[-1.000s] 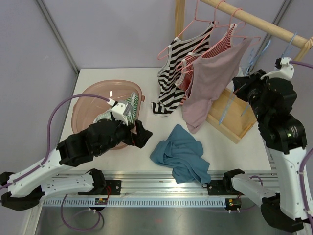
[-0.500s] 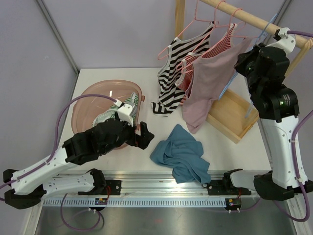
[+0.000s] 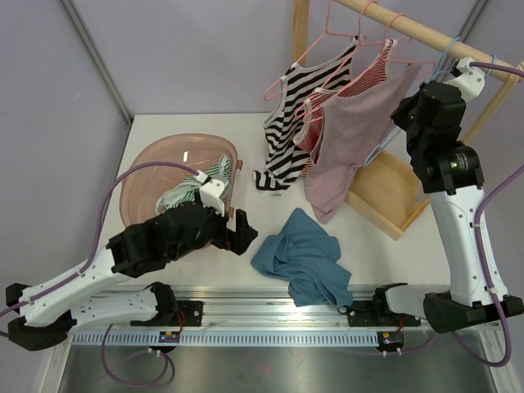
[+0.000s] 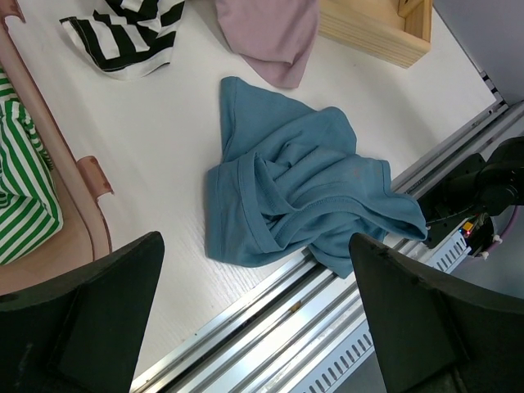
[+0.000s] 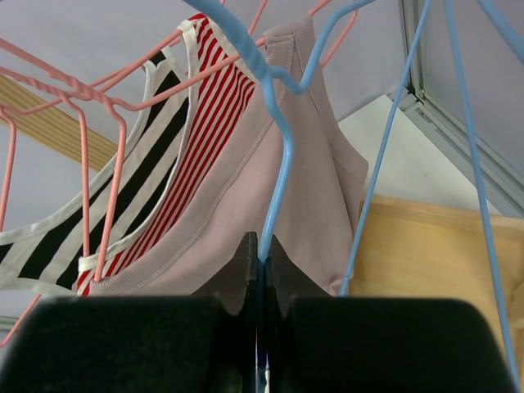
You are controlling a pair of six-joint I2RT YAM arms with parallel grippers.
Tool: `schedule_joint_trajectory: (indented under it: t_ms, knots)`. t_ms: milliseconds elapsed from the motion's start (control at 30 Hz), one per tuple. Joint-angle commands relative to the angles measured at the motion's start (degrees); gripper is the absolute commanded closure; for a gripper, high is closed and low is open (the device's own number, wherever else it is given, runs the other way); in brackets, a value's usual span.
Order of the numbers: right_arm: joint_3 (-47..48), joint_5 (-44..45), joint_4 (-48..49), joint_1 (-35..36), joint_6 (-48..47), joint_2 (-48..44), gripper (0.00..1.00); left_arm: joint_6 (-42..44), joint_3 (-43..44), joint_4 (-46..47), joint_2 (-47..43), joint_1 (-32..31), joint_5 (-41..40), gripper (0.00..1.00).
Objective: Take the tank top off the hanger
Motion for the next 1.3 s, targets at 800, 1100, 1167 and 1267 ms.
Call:
schedule_joint_trajectory:
  t_ms: [800, 1100, 1167, 1267]
  knots:
    - [-13.4, 4.6, 4.7, -0.1, 0.4, -12.7, 0.94, 2.7, 0.1, 5.1, 5.8, 0.0, 2.4, 0.01]
    - [-11.4, -4.1, 4.4, -0.1, -2.2, -14.4, 0.15, 2.2, -0.3, 7.4, 6.4, -0.3, 4.2, 0.01]
    - [-10.0, -8.3, 3.9, 0.0, -3.5, -15.7, 0.01, 1.8, -1.0, 8.6, 8.5, -2.0, 3.7, 0.01]
    - [-7.2, -12.0, 2.0, 0.0, -5.2, -17.8, 0.00, 1.2, -1.3, 10.5, 12.2, -5.8, 0.5, 0.01]
